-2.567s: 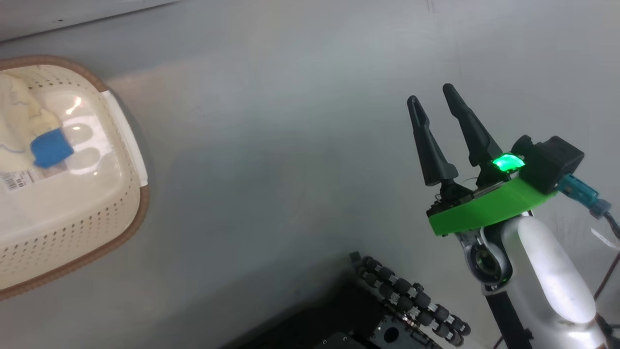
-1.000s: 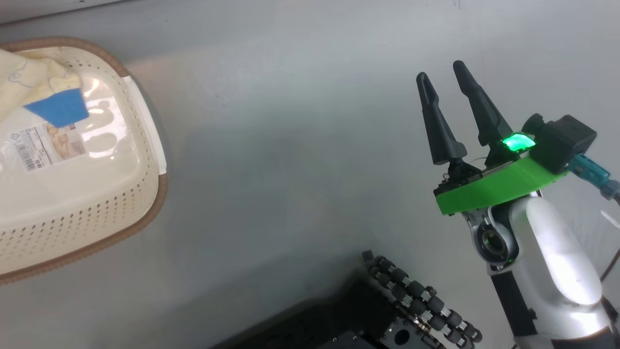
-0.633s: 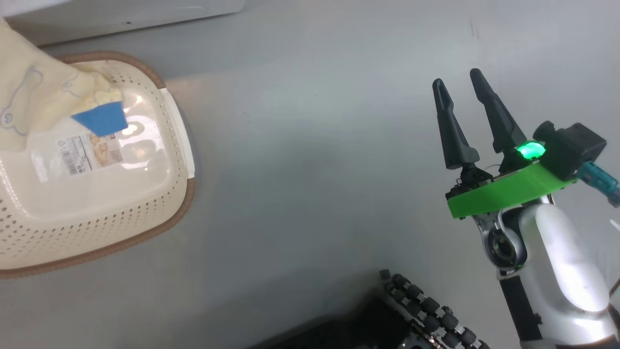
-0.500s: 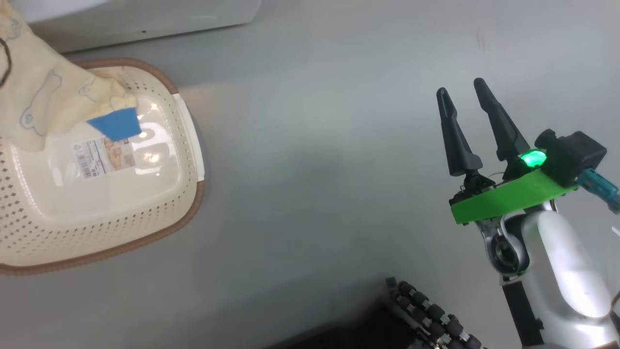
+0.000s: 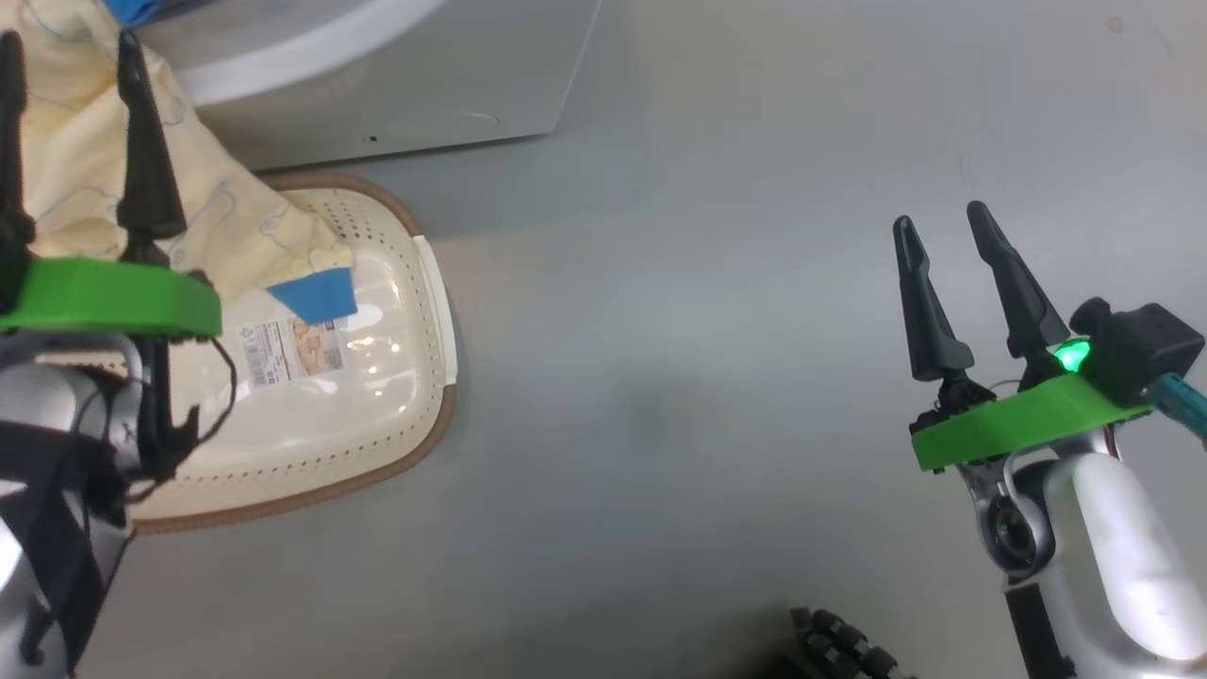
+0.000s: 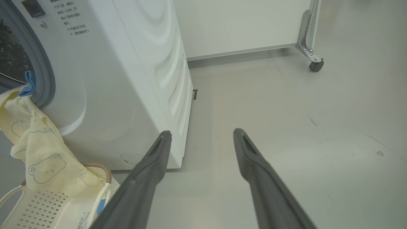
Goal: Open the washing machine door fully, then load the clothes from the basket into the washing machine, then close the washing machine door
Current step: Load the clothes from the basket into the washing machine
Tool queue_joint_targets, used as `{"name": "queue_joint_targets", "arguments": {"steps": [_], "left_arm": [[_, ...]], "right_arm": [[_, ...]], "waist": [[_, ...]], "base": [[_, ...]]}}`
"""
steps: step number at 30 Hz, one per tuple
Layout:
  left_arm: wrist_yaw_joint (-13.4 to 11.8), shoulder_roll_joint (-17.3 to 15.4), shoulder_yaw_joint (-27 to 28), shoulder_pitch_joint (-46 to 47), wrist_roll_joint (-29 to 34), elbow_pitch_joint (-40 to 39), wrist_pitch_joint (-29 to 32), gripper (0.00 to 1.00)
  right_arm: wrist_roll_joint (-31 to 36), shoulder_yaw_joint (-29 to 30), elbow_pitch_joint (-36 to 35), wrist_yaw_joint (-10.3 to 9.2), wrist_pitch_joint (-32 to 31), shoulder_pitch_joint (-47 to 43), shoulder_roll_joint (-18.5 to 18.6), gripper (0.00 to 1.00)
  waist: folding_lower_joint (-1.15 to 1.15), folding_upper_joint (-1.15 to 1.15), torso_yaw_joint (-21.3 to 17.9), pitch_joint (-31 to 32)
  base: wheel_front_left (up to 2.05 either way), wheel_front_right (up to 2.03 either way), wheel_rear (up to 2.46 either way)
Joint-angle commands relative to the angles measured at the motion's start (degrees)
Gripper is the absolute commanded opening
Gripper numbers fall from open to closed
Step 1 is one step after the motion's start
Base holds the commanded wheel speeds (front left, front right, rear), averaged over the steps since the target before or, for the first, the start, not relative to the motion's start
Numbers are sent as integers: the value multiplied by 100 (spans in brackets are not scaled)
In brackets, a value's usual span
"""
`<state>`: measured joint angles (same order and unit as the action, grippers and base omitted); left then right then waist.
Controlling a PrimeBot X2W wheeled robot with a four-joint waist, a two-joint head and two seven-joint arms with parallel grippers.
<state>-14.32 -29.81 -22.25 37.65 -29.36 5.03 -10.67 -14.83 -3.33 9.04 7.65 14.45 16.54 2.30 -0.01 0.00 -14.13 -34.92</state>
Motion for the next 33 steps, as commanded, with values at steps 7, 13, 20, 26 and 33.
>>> {"name": "queue_joint_targets", "arguments": {"steps": [7, 13, 20, 26, 33], "left_arm": [[-1342, 97, 146, -839, -76, -371, -278, 100], [-1355, 282, 26, -1397, 2, -433, -381, 100], [-1333, 559, -15, -1964, 79, -385, -424, 100], [-1217, 802, 0, -2316, 169, -294, -430, 100], [-1034, 1040, 139, -2534, 289, -141, -431, 100]], "right_arm": [[266, 124, -131, -16, 55, -415, 58, 100], [468, 254, -162, -16, 15, -670, 58, 100], [652, 304, -342, -16, -182, -914, 58, 100], [751, 276, -542, -16, -352, -1076, 58, 100], [805, 223, -709, -16, -496, -1219, 58, 100]], "waist": [[1, 0, 347, 621], [1, 0, 596, 1031], [1, 0, 848, 1481], [1, 0, 984, 1772], [1, 0, 1074, 1991]], "base": [[0, 0, 0], [0, 0, 0], [0, 0, 0], [0, 0, 0], [0, 0, 0]]}}
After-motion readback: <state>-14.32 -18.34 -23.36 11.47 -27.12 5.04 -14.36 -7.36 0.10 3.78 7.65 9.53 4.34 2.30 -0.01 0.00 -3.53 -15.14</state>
